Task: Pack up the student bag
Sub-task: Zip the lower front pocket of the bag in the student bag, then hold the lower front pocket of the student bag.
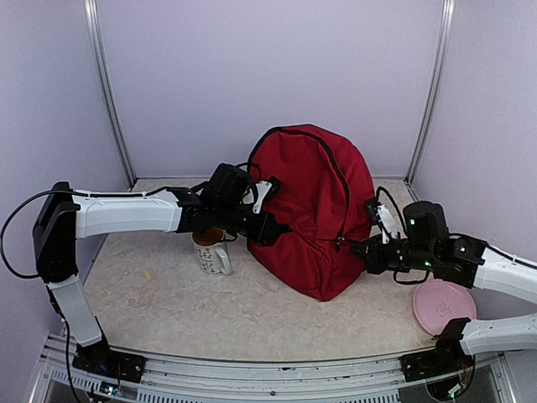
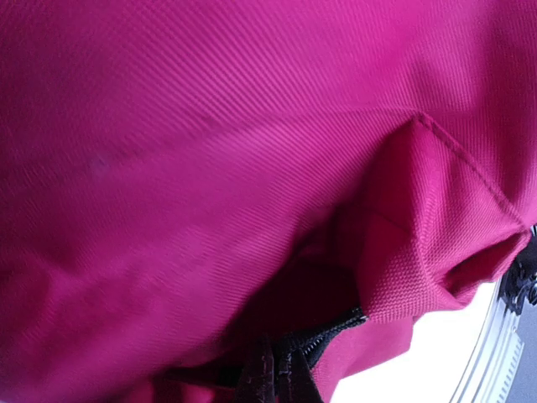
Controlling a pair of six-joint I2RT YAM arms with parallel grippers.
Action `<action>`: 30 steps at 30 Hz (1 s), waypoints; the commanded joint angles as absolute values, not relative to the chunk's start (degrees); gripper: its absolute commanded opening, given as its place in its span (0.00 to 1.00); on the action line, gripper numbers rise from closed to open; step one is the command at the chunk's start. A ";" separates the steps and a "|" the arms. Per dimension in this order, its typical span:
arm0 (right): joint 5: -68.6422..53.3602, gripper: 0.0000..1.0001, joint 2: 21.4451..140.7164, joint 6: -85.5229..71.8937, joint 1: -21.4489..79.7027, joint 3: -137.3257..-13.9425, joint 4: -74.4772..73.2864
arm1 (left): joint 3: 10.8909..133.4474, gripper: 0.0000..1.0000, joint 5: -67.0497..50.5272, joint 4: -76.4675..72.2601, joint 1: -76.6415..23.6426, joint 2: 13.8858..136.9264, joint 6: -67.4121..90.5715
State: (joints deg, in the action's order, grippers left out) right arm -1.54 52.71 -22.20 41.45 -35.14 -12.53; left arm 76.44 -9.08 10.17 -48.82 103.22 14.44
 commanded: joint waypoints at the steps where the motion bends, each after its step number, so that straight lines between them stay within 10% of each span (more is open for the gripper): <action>1: -11.35 0.00 54.08 -16.65 40.96 -37.19 -16.19 | 75.18 0.00 -8.52 12.36 -51.76 101.08 11.38; 11: -26.63 0.26 46.92 -2.30 49.64 -46.76 -15.56 | 79.70 0.00 -11.66 12.23 -55.06 103.07 9.21; 21: 12.35 0.37 66.27 18.58 57.90 -55.49 -16.46 | 81.93 0.00 -11.94 14.90 -55.81 102.39 5.04; 30: 23.52 0.57 72.99 34.90 57.76 -55.13 -15.31 | 82.00 0.00 -12.63 15.18 -55.46 102.12 4.54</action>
State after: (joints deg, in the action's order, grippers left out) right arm 15.03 72.27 26.30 57.58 -54.26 -16.43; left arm 80.73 -11.31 15.09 -55.44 102.83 5.80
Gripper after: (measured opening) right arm 0.572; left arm 0.015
